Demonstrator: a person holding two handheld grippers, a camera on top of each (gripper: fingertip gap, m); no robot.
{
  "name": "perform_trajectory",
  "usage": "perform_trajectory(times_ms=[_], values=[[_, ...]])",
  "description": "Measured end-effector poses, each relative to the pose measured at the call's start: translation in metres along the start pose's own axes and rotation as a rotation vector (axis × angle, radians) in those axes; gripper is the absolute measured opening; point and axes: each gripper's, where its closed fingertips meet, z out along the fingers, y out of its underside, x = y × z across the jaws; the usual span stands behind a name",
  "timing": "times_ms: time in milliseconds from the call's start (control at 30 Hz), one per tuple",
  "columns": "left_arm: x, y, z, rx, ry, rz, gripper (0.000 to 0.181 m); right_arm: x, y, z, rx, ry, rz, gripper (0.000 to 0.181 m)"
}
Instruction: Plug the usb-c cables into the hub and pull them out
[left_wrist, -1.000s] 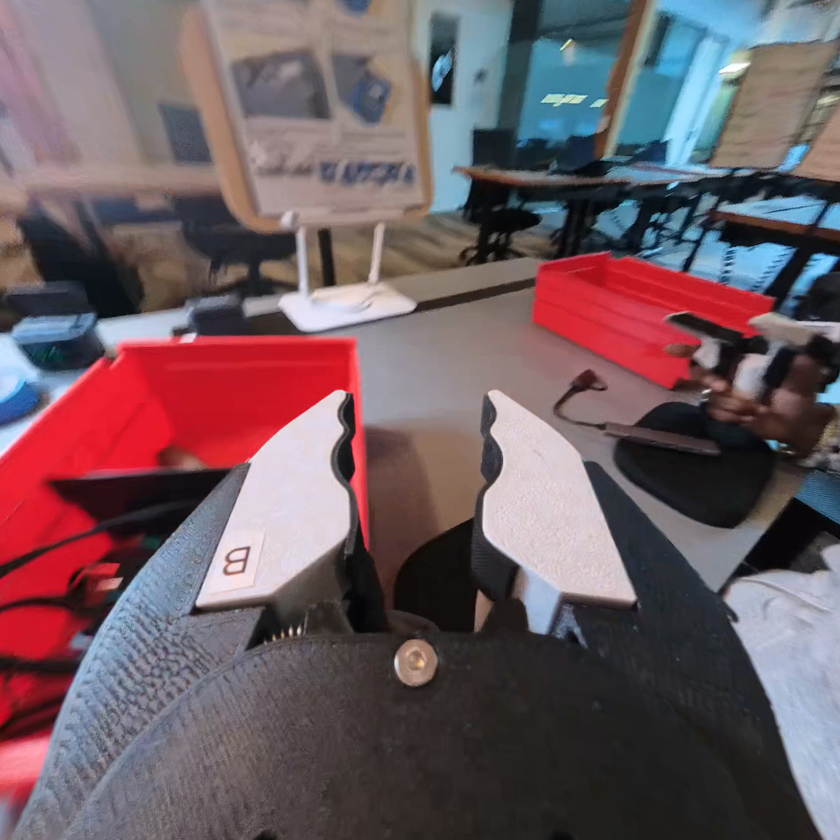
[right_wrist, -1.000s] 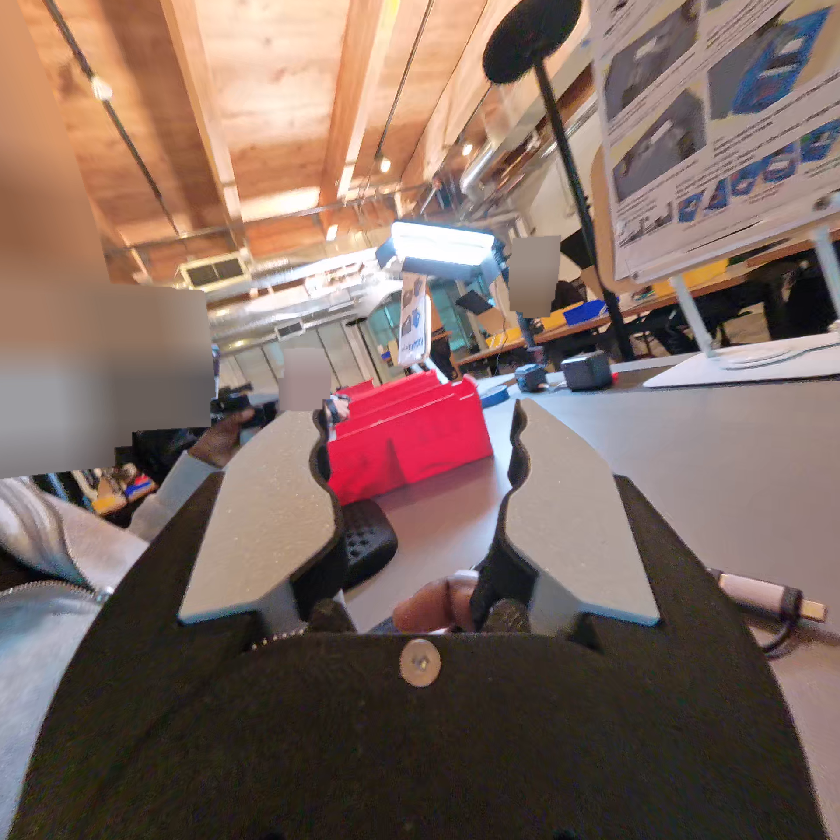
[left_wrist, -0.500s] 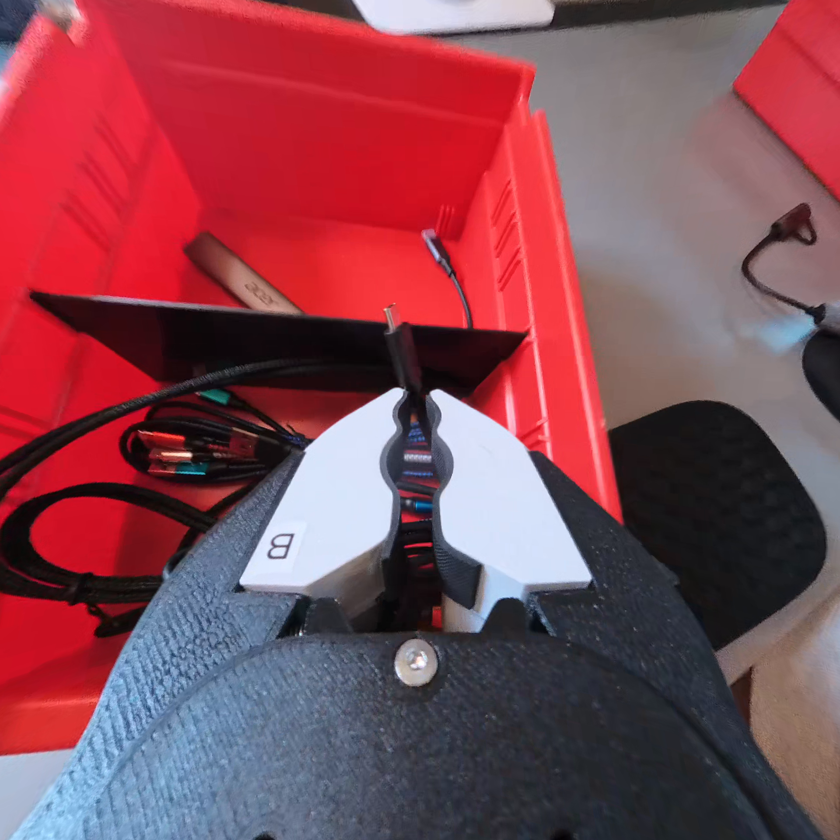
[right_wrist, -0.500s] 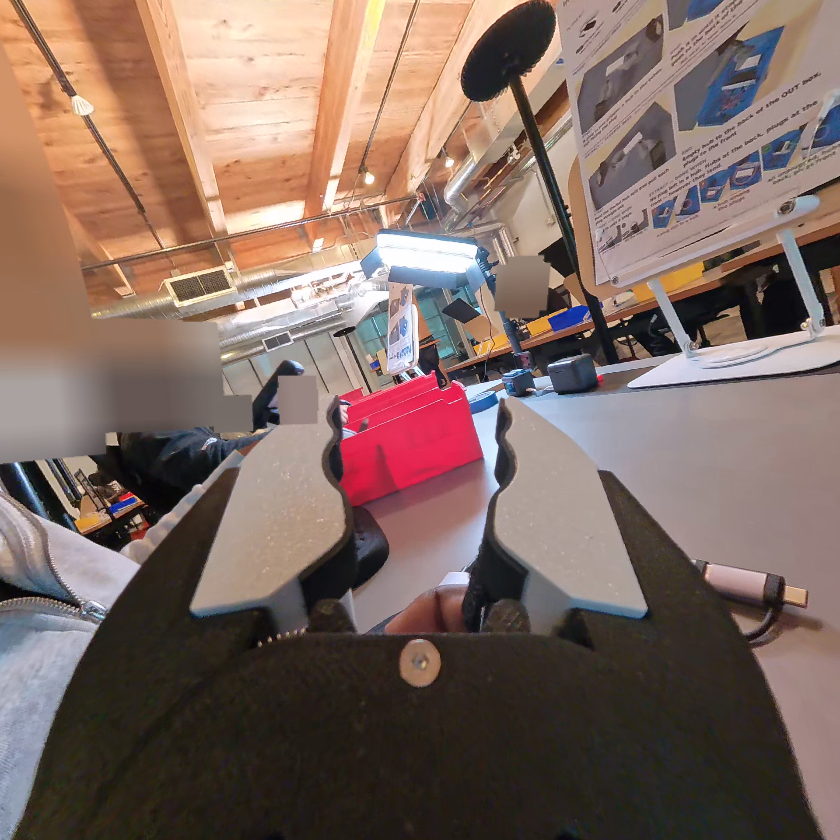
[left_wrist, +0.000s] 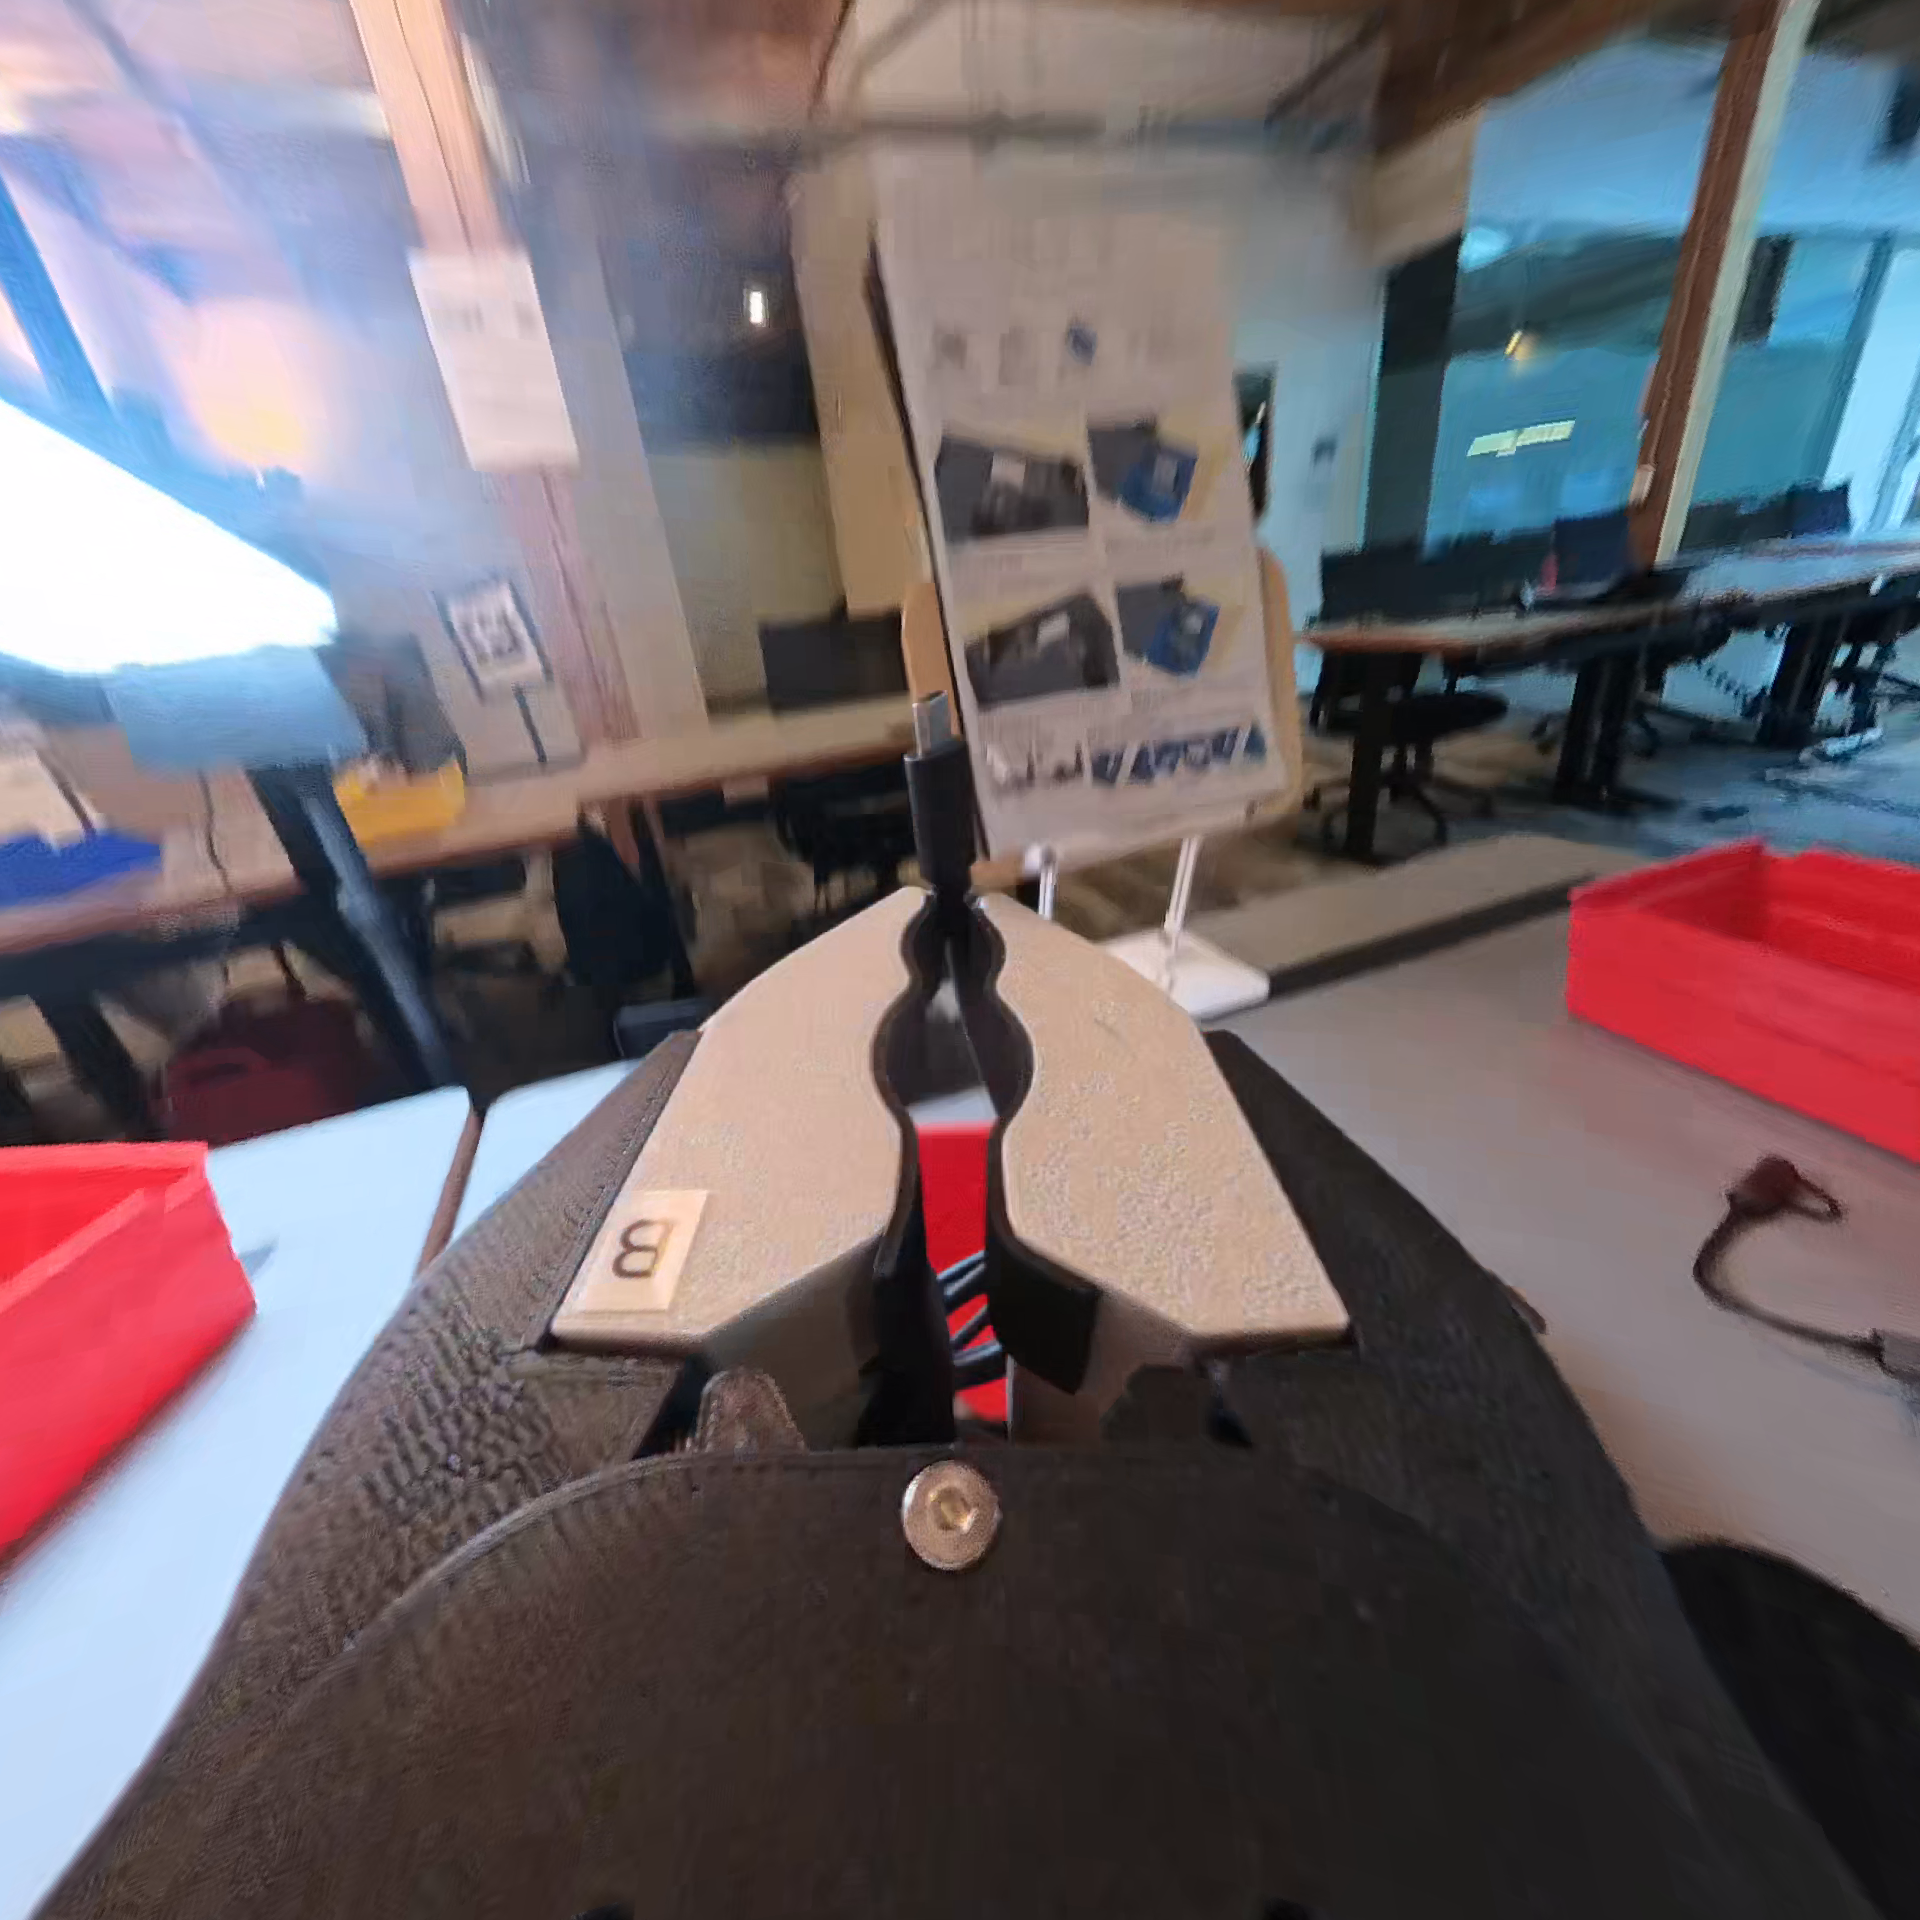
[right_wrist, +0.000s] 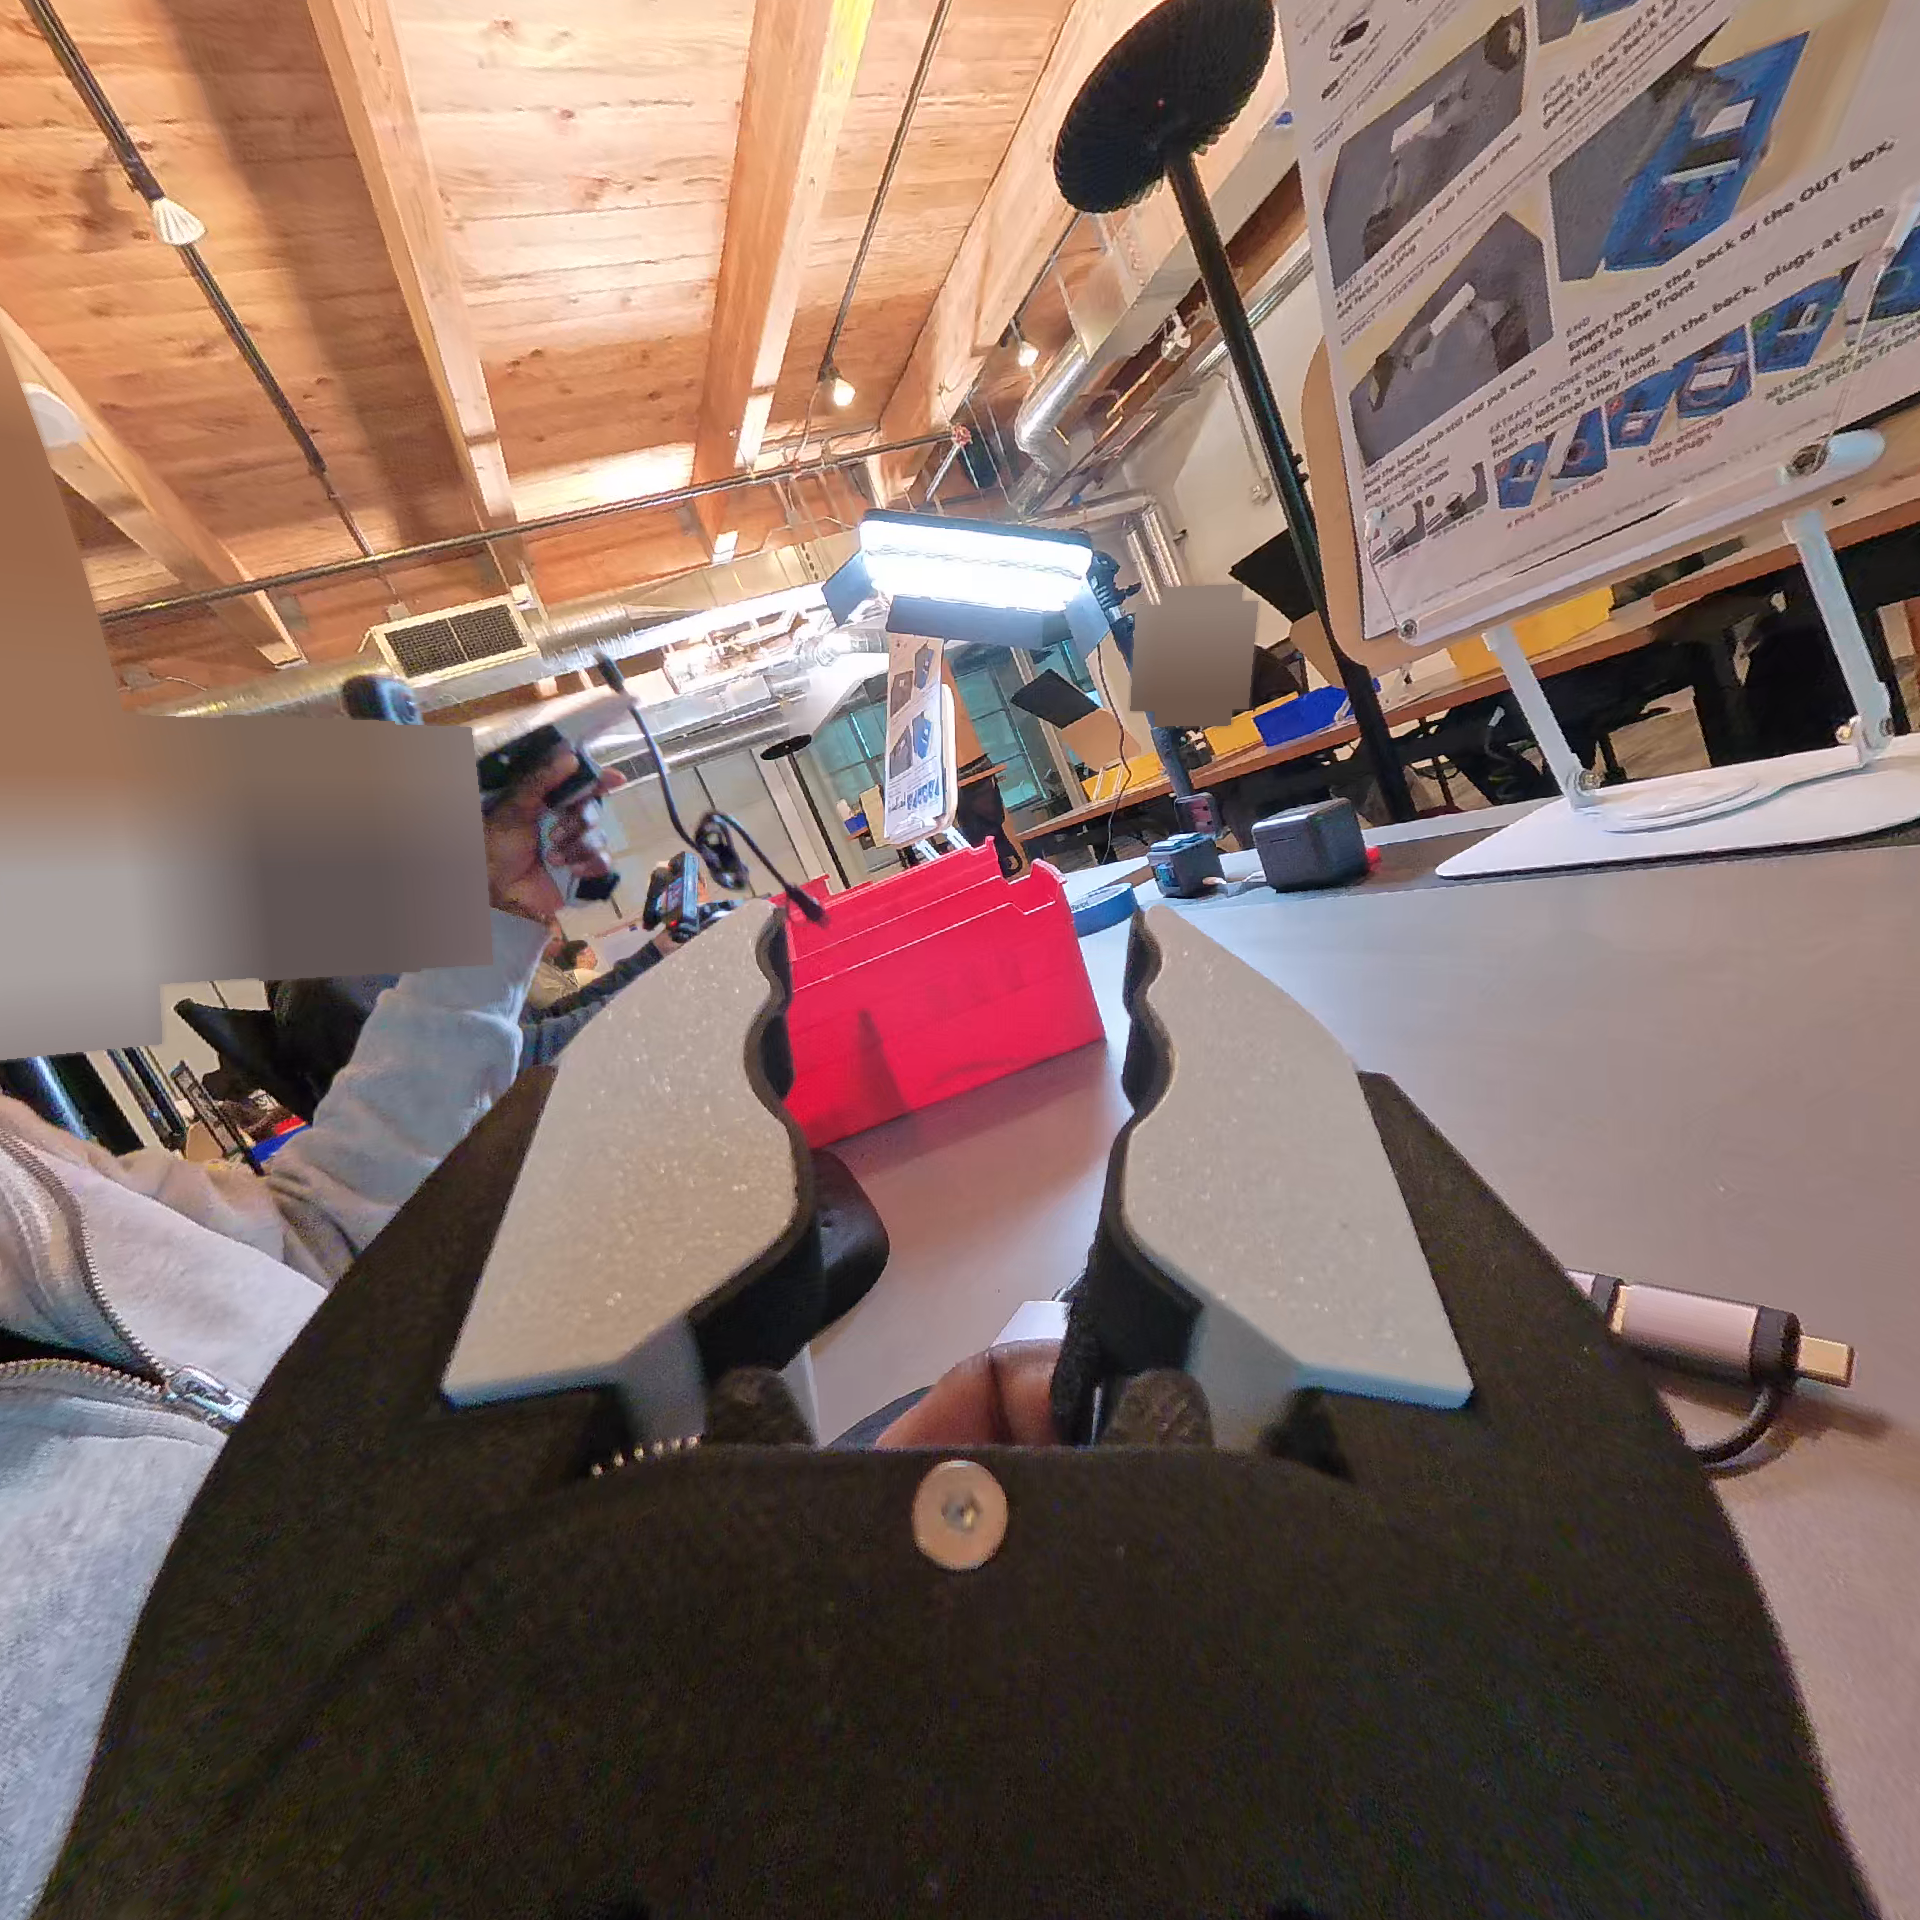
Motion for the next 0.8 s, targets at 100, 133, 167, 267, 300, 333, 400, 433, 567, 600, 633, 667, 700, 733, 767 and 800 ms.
perform_trajectory(times_ms=[100,133,167,267,300,333,400,433,567,600,633,667,700,733,767,800], values=[[0.02,-0.053,-0.009,0.189,0.053,0.044,0.004,0.0,0.0,0.0,-0.002,-0.001,0.002,0.061],[0.032,-0.067,-0.011,0.23,0.097,0.035,0.004,0.0,0.001,0.0,-0.003,-0.002,0.003,0.061],[0.049,-0.075,-0.012,0.243,0.174,0.02,0.004,0.0,0.001,0.0,-0.004,-0.003,0.004,0.06],[0.119,-0.066,-0.011,0.118,0.491,-0.022,0.004,0.0,0.002,0.001,-0.011,-0.009,-0.001,0.059],[0.142,-0.056,-0.011,0.076,0.575,-0.017,0.004,-0.001,0.002,0.001,-0.013,-0.011,-0.006,0.059],[0.164,-0.043,-0.011,0.025,0.642,-0.01,0.005,-0.001,0.002,0.001,-0.014,-0.01,-0.01,0.058],[0.203,-0.007,-0.008,-0.084,0.719,0.005,0.005,0.0,0.002,0.002,-0.022,0.002,-0.013,0.059],[0.221,0.013,-0.007,-0.139,0.753,0.018,0.005,0.0,0.002,0.003,-0.037,0.006,-0.018,0.059],[0.282,0.092,-0.018,-0.347,0.907,0.034,0.005,-0.019,0.01,0.015,-0.211,-0.04,-0.101,0.05],[0.295,0.101,-0.022,-0.362,0.958,-0.002,0.005,-0.031,0.013,0.02,-0.273,-0.086,-0.104,0.045],[0.305,0.107,-0.025,-0.381,1.008,-0.042,0.005,-0.045,0.017,0.025,-0.331,-0.137,-0.094,0.037],[0.312,0.112,-0.027,-0.399,1.045,-0.073,0.005,-0.058,0.019,0.03,-0.384,-0.175,-0.076,0.031],[0.318,0.118,-0.026,-0.422,1.068,-0.087,0.005,-0.069,0.022,0.035,-0.434,-0.201,-0.064,0.028],[0.323,0.124,-0.025,-0.448,1.08,-0.09,0.005,-0.08,0.026,0.04,-0.486,-0.229,-0.065,0.028],[0.328,0.13,-0.024,-0.473,1.094,-0.09,0.005,-0.086,0.032,0.043,-0.549,-0.231,-0.07,0.028],[0.333,0.134,-0.023,-0.492,1.104,-0.093,0.005,-0.09,0.04,0.045,-0.631,-0.216,-0.067,0.029]])
